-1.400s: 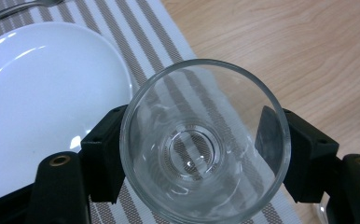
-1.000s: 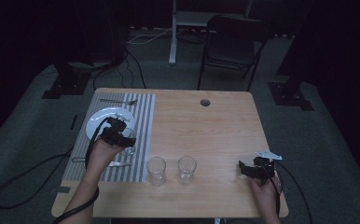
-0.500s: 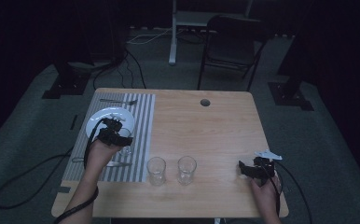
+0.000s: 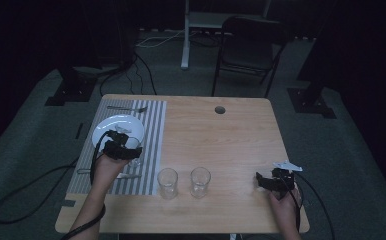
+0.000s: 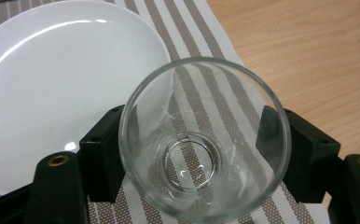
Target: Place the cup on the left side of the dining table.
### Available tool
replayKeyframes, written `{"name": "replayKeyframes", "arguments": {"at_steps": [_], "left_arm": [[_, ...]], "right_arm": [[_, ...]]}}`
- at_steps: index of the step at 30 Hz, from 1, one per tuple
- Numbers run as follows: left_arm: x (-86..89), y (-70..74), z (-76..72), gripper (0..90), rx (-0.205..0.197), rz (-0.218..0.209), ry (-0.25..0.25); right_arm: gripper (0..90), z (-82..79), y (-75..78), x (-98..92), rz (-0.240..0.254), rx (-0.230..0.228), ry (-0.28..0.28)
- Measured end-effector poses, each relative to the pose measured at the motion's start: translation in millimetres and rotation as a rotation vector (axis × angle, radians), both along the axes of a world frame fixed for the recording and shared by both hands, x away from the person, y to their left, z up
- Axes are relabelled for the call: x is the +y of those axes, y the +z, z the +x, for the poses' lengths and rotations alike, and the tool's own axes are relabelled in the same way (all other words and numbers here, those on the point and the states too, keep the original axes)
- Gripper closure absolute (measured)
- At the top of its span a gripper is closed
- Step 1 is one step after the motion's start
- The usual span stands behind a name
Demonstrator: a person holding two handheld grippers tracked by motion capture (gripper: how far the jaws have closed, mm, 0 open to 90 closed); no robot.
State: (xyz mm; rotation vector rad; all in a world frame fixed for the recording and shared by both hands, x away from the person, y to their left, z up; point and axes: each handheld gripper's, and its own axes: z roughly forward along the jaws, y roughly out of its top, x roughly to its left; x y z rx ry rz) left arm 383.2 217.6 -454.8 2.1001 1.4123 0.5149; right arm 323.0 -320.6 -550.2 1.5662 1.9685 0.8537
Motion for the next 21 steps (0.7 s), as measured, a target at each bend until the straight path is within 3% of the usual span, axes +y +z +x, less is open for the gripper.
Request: {"name": "replayKeyframes", "arguments": {"at_steps": [2, 3, 5, 7, 13, 14, 16, 19, 21], "left_arm": [[1.4, -2.5, -1.9, 27.7, -0.009, -0.015, -0.006], [0.1, -6.0, -3.0, 20.4, -0.006, -0.018, -0.007], [-0.3, -7.6, -3.9, 20.1, -0.011, -0.02, -0.013], [0.1, -9.6, -5.3, 19.2, -0.02, -0.042, 0.014], [1.0, -12.4, -9.8, 18.5, -0.039, -0.047, 0.01], [3.5, -13.0, -10.9, 11.6, -0.033, -0.068, 0.013], [4.0, -13.9, -11.3, 10.3, -0.026, -0.063, 0.02], [4.7, -18.2, -13.5, 10.1, -0.019, -0.019, 0.047], [8.2, -20.4, -14.5, 0.3, -0.008, -0.034, 0.057]], "right_arm": [[13.8, 0.0, 0.0, 0.0, 0.0, 0.0, 0.0], [13.8, 0.0, 0.0, 0.0, 0.0, 0.0, 0.0], [13.8, 0.0, 0.0, 0.0, 0.0, 0.0, 0.0], [13.8, 0.0, 0.0, 0.0, 0.0, 0.0, 0.0], [13.8, 0.0, 0.0, 0.0, 0.0, 0.0, 0.0], [13.8, 0.0, 0.0, 0.0, 0.0, 0.0, 0.0], [13.8, 0.0, 0.0, 0.0, 0.0, 0.0, 0.0], [13.8, 0.1, 0.0, 0.0, 0.0, -0.001, 0.001], [13.8, 0.0, 0.0, 0.0, 0.0, 0.0, 0.0]]}}
